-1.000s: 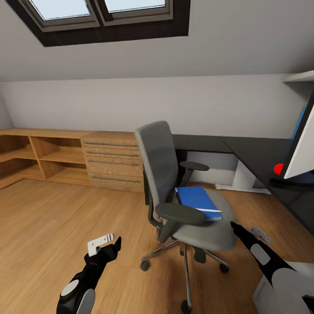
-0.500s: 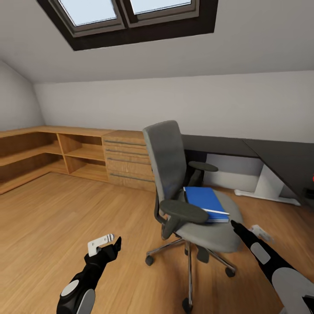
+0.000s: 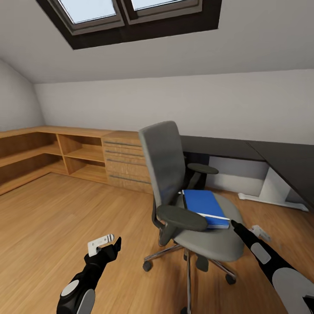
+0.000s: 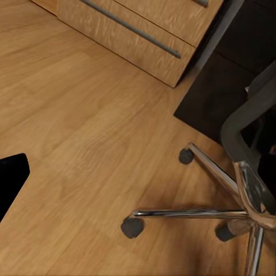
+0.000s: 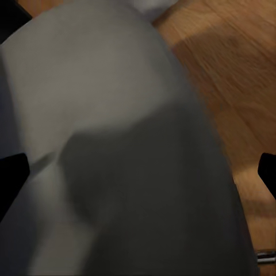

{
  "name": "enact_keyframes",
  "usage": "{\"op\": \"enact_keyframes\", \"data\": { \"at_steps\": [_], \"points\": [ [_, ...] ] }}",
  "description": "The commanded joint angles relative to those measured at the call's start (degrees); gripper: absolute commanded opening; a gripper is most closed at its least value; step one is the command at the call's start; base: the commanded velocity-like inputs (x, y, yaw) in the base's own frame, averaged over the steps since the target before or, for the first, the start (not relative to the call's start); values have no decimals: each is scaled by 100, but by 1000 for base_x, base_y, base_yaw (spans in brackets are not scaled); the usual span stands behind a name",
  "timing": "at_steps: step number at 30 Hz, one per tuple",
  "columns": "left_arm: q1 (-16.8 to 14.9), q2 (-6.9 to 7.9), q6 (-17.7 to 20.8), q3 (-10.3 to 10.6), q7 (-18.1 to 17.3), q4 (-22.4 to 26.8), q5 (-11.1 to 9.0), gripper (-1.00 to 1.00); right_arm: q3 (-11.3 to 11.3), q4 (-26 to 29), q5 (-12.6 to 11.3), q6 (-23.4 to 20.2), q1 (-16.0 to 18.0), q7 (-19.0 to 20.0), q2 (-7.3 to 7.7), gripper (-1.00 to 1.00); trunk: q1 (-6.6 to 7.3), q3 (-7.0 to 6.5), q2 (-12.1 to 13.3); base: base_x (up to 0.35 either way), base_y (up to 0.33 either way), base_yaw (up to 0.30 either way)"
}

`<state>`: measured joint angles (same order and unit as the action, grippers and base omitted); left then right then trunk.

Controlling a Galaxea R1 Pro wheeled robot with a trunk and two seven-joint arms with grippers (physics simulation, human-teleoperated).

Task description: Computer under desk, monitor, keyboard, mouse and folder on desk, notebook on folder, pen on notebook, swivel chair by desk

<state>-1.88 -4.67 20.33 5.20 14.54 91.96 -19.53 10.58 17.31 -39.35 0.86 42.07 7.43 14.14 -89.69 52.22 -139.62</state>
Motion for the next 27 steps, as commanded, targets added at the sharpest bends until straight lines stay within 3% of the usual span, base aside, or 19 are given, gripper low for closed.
{"op": "enact_keyframes", "data": {
  "at_steps": [1, 10, 19, 27],
  "points": [
    [-2, 1, 17, 7, 49, 6, -60, 100, -3, -176, -58, 12, 2, 30, 1, 100, 0, 7, -1, 62, -57, 0],
    [-5, 1, 18, 7, 49, -18, -60, 100, -3, -176, -70, 19, 2, 30, 1, 100, 0, 7, -1, 161, -162, 0],
    [-1, 1, 24, 7, 49, -21, -60, 100, -3, -176, -73, 20, 3, 30, 1, 100, 0, 7, -1, 22, -22, 3],
    [-3, 1, 24, 7, 49, -21, -60, 100, -3, -176, -73, 18, 3, 30, 1, 100, 0, 7, -1, 0, 0, 175]
  ]
}}
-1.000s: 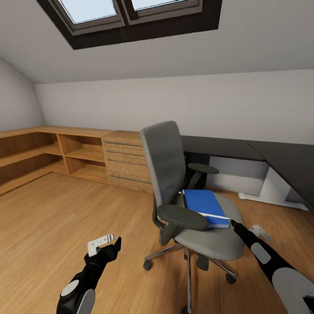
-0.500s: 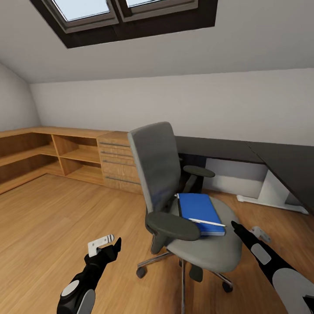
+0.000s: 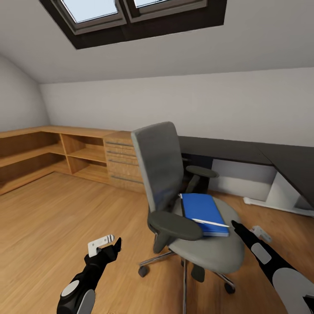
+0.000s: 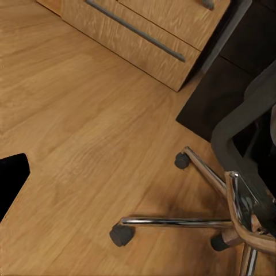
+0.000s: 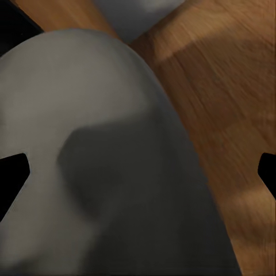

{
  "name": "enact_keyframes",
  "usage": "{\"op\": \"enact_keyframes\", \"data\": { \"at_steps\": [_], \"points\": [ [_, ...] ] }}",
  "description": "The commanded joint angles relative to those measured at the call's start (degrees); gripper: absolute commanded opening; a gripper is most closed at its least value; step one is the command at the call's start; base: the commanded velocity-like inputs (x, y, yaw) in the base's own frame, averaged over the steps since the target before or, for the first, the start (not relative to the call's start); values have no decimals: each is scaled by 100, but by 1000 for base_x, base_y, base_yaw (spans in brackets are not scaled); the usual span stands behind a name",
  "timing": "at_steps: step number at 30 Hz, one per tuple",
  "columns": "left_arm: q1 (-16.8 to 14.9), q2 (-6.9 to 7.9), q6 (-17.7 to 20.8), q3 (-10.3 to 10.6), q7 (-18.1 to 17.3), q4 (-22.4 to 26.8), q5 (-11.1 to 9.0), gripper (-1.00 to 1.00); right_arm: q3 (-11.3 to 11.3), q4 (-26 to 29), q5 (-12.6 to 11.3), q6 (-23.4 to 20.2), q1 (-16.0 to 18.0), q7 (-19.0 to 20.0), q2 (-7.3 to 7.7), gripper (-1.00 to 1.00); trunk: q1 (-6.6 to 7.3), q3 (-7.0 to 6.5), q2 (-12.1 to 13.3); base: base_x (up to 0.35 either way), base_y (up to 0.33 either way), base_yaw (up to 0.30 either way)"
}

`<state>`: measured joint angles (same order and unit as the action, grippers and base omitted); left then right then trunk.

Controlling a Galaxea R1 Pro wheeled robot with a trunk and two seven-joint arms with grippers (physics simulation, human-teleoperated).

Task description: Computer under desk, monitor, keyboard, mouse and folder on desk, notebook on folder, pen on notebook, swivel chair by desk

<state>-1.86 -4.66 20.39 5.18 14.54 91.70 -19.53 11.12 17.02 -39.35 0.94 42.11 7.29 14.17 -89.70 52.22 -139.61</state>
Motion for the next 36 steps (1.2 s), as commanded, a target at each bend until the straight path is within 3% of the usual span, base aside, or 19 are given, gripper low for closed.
{"op": "enact_keyframes", "data": {
  "at_steps": [1, 14, 36],
  "points": [
    [-6, 1, 18, 9, 49, 6, -60, 100, -57, -147, -72, 10, -1, 45, -2, 100, 0, 6, -2, 0, 0, 252],
    [-6, 1, 18, 9, 49, -26, -60, 100, -65, -147, -72, 11, -2, 45, -2, 100, 0, 6, -2, 0, 0, 249],
    [-5, 1, 9, 9, 49, -69, -60, 100, -66, -147, -72, 11, -4, 45, -2, 100, 0, 6, -2, 0, 0, 166]
  ]
}}
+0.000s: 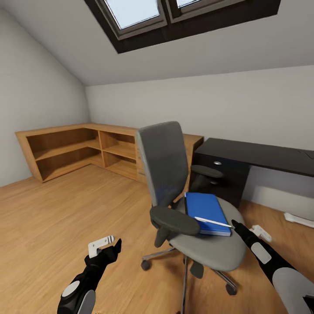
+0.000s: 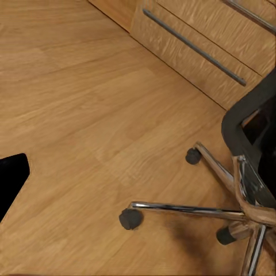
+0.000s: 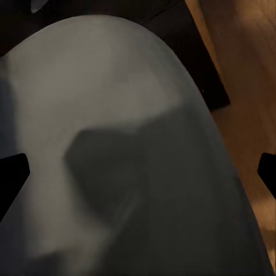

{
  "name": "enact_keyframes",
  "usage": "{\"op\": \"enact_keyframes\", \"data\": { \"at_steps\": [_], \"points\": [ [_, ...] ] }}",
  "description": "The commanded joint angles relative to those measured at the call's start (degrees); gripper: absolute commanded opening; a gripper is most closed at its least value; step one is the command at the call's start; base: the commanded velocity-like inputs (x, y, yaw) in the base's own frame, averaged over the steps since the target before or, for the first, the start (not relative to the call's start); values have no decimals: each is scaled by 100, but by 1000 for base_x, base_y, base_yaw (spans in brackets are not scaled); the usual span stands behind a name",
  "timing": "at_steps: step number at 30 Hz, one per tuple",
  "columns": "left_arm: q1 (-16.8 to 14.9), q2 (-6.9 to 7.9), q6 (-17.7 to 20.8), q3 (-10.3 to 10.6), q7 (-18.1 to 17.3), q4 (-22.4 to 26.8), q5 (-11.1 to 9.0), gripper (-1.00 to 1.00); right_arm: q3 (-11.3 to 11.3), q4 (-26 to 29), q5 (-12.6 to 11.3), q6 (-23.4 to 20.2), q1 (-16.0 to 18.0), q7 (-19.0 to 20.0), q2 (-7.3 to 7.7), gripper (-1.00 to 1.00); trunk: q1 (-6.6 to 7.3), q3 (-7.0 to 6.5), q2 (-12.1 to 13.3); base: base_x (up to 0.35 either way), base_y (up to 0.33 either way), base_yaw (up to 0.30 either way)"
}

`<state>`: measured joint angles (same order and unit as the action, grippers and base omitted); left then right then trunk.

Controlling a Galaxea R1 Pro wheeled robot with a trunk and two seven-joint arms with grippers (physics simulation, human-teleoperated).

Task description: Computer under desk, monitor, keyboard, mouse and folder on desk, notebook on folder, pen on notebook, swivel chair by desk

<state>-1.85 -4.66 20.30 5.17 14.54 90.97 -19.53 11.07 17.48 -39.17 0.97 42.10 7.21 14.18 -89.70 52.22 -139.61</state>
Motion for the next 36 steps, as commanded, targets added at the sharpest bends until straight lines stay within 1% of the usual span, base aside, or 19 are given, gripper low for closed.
{"op": "enact_keyframes", "data": {
  "at_steps": [1, 16, 31, 36],
  "points": [
    [-5, 0, 18, 10, 49, 6, -60, 100, -61, -192, -91, 9, -2, 53, -3, 100, 0, 6, -2, 0, 0, 273],
    [-6, 0, 18, 10, 49, 0, -60, 100, -61, -192, -91, 9, 0, 53, -3, 100, 0, 6, -2, 0, 0, 243],
    [-6, 0, 18, 10, 49, 0, -60, 100, -61, -155, -92, 10, -2, 49, -3, 100, 0, 6, -2, -8, 0, 17],
    [-8, 0, 18, 10, 48, 0, -60, 100, -68, -83, -105, -16, 0, 44, -3, 100, 0, 6, -2, -291, 0, 0]
  ]
}}
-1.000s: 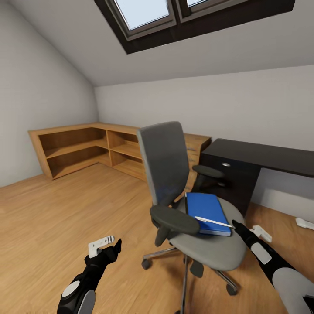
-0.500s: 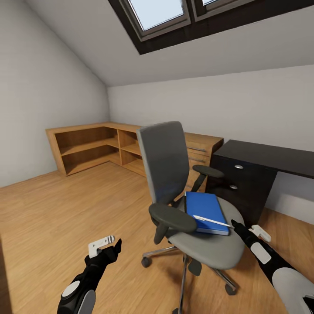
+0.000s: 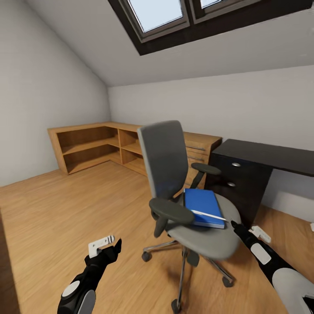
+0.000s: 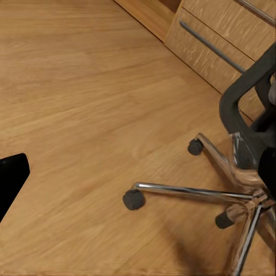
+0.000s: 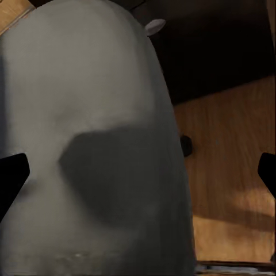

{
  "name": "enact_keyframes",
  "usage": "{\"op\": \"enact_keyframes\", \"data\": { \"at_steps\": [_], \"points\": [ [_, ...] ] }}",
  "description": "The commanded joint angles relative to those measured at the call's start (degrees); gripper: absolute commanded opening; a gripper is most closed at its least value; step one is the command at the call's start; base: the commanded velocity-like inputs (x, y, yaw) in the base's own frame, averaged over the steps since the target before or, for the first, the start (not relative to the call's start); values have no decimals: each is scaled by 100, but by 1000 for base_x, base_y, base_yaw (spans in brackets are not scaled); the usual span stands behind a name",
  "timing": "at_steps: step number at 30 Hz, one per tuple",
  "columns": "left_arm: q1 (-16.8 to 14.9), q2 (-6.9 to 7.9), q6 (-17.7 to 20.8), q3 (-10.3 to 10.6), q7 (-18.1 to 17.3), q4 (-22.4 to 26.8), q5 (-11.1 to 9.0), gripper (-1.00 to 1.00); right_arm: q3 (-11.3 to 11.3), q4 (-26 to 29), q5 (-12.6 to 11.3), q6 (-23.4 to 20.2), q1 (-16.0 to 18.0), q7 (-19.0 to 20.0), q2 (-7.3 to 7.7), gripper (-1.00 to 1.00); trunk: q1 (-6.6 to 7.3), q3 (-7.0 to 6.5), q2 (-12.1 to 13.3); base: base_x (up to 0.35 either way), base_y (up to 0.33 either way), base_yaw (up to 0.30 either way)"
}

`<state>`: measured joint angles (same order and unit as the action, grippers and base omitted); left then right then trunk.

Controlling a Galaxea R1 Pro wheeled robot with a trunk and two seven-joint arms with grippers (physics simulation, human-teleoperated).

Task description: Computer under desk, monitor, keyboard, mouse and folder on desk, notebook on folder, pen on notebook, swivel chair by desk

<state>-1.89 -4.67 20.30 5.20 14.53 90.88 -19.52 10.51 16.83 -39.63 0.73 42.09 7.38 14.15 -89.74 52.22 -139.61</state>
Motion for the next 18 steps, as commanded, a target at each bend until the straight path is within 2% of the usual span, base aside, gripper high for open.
{"op": "enact_keyframes", "data": {
  "at_steps": [1, 4, 12, 18],
  "points": [
    [-4, 1, 18, 7, 49, 8, -60, 100, -11, -13, -60, 8, -1, 27, 0, 100, 4, 6, -2, -324, 0, 0],
    [-1, 1, 18, 7, 49, 8, -60, 100, -5, -5, -54, 7, 0, 27, 0, 100, 4, 6, -2, -78, 0, 0],
    [-4, 1, 18, 7, 44, 8, -60, 100, -5, -4, -55, 15, 0, 27, -2, 100, 4, 6, -2, -281, 0, 0],
    [-2, 1, 18, 7, 43, 8, -61, 100, -5, -4, -60, 14, 1, 25, -7, 100, 4, 6, -2, -52, 0, 134]
  ]
}}
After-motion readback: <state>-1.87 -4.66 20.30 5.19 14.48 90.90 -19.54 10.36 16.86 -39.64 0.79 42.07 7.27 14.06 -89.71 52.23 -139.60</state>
